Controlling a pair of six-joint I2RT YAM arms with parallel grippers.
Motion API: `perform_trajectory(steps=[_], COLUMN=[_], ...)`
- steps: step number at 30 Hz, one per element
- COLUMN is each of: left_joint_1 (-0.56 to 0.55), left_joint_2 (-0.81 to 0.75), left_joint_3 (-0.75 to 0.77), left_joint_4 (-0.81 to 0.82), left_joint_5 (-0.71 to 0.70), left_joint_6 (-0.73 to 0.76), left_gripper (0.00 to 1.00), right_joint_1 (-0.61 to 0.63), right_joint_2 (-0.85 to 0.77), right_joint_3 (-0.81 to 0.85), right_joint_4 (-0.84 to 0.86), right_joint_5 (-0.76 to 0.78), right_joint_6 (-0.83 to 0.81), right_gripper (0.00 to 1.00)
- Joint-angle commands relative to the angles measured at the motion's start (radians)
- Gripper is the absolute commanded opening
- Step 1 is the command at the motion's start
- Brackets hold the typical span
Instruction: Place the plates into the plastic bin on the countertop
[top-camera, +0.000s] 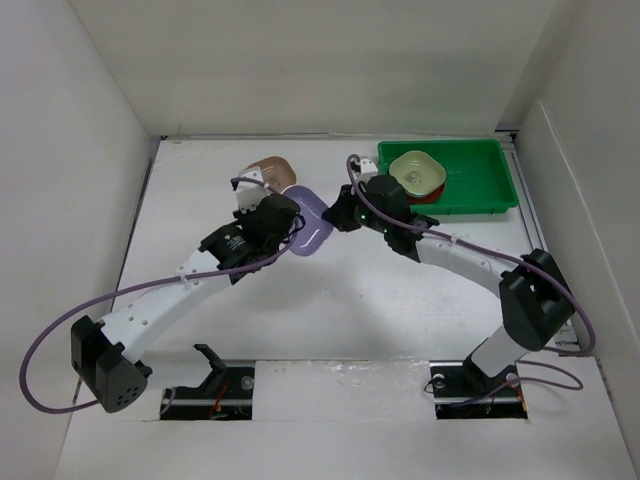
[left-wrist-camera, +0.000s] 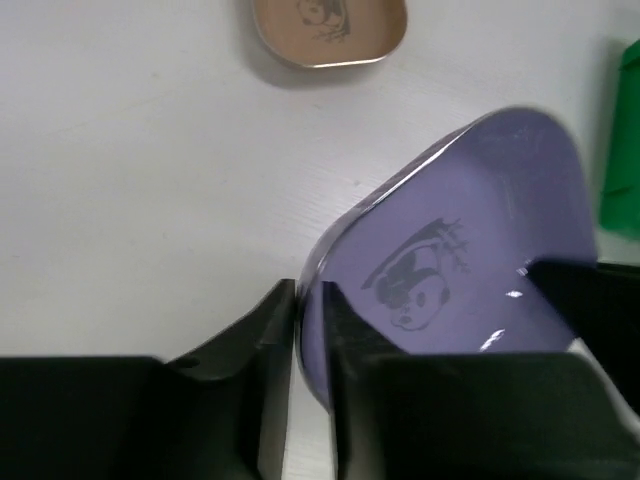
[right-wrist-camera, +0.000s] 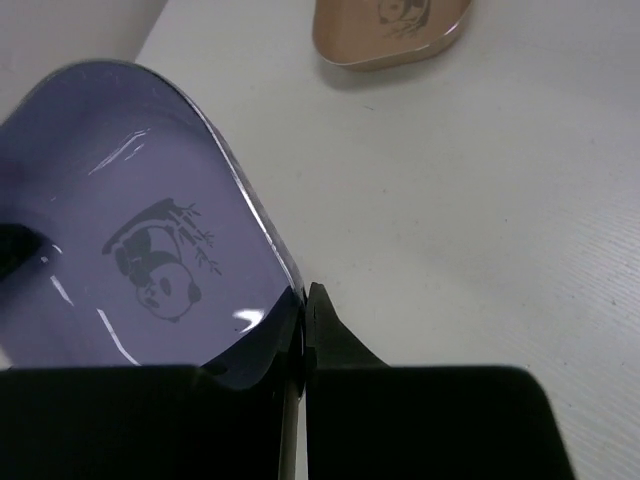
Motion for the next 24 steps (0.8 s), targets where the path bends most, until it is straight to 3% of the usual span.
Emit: perform_trajectory(steps=[1, 2, 3, 8, 14, 18, 21, 24], left_joint_1=[0.025, 0.026, 0.026, 0.035, 0.035, 0.053, 0.099, 0.099], left_joint_2=[-0.028, -0.016, -0.007, 0.062, 0.142, 0.185, 0.227, 0.251], left_joint_3=[0.035, 0.047, 0.063, 0.168, 0.198, 0.198, 0.221, 0.23], left_joint_4=[0.14, 0.102, 0.076, -0.067, -0.11, -0.04, 0.002, 0.032], left_joint_5=[0.042, 0.042, -0.001, -0.084, -0.095, -0.029, 0.083, 0.108], left_joint_6=[-0.007, -0.018, -0.039, -0.131, -0.122, -0.055, -0.015, 0.025], left_gripper=[0.17, 0.72, 0.99, 1.0, 1.0, 1.0, 1.0, 1.0], right_joint_1=[-0.024, -0.039, -0.051, -0.226, -0.427, -0.556, -0.607, -0.643], right_joint_2=[0.017, 0.003, 0.003, -0.04, 0.094, 0.212, 0.331, 0.448], right_joint_3=[-0.016, -0.016, -0.025, 0.02, 0.247, 0.454, 0.569, 0.718], right_joint_4=[0.063, 0.063, 0.063, -0.032, -0.204, -0.328, -0.408, -0.529], right_joint_5=[-0.063, -0.043, -0.03, 0.111, 0.181, 0.154, 0.132, 0.172], right_joint_6=[-0.009, 0.002, 0.015, 0.049, -0.161, -0.3, -0.385, -0.435], right_gripper=[0.0, 0.0, 0.0, 0.0, 0.0, 0.0, 0.0, 0.0])
